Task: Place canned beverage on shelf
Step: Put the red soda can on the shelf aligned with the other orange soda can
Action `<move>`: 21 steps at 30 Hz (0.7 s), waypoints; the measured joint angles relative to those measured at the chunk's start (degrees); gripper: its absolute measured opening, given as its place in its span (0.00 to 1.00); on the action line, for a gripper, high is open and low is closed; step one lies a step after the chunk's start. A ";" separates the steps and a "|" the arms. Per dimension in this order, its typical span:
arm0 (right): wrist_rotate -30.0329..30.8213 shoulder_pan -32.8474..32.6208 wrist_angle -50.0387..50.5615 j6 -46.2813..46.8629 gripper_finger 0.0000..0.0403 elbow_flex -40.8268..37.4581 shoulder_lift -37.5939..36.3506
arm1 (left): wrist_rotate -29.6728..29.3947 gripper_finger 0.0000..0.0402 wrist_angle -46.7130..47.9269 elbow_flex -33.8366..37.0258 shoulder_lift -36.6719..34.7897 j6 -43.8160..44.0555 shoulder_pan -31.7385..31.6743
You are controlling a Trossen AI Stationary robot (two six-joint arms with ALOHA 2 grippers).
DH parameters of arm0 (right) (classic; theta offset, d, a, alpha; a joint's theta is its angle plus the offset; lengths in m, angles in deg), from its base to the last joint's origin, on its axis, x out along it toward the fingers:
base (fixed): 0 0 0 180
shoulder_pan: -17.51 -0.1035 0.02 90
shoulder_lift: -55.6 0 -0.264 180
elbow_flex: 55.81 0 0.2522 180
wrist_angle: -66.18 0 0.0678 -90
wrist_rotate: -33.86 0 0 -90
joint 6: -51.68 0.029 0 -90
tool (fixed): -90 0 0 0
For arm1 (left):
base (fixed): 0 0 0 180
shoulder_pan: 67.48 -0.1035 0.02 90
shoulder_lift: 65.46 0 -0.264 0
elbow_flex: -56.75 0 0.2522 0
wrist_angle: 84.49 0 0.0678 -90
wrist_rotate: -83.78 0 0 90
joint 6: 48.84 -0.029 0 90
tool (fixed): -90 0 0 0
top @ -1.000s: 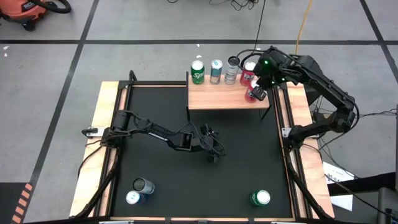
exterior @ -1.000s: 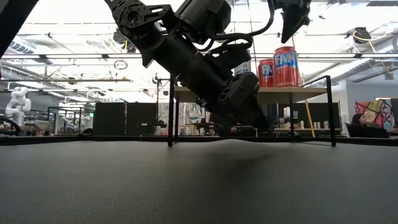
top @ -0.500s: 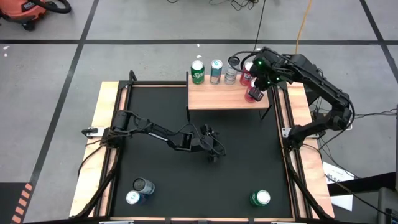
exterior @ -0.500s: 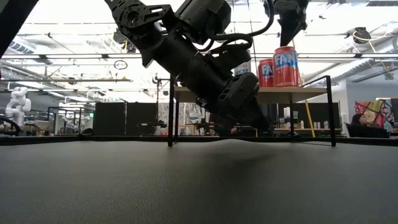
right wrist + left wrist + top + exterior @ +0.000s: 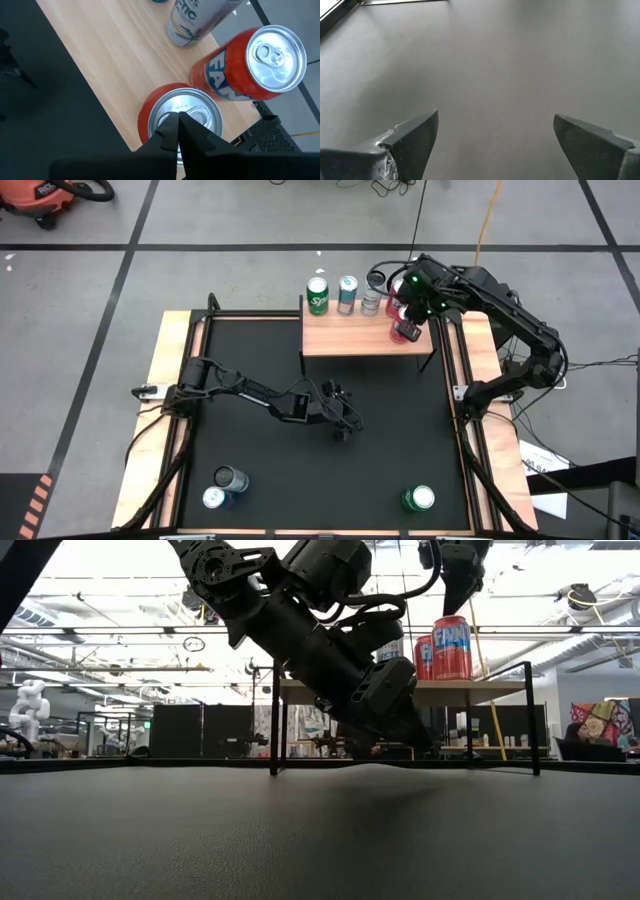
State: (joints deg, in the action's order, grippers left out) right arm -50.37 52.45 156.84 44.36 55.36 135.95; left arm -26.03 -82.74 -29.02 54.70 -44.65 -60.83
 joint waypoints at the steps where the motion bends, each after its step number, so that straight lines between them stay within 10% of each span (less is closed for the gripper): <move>1: -0.04 0.00 -0.04 -0.55 0.00 -0.01 0.00 | 0.00 0.99 0.00 0.00 0.00 0.01 0.00; 21: 4.43 -0.17 -1.57 -5.41 0.00 -0.28 -2.17 | -0.01 0.99 -0.28 -0.02 0.00 -0.02 0.00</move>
State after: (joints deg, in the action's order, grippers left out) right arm -45.94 52.28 155.27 38.95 55.07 133.79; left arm -26.04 -83.03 -29.04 54.70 -44.68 -60.83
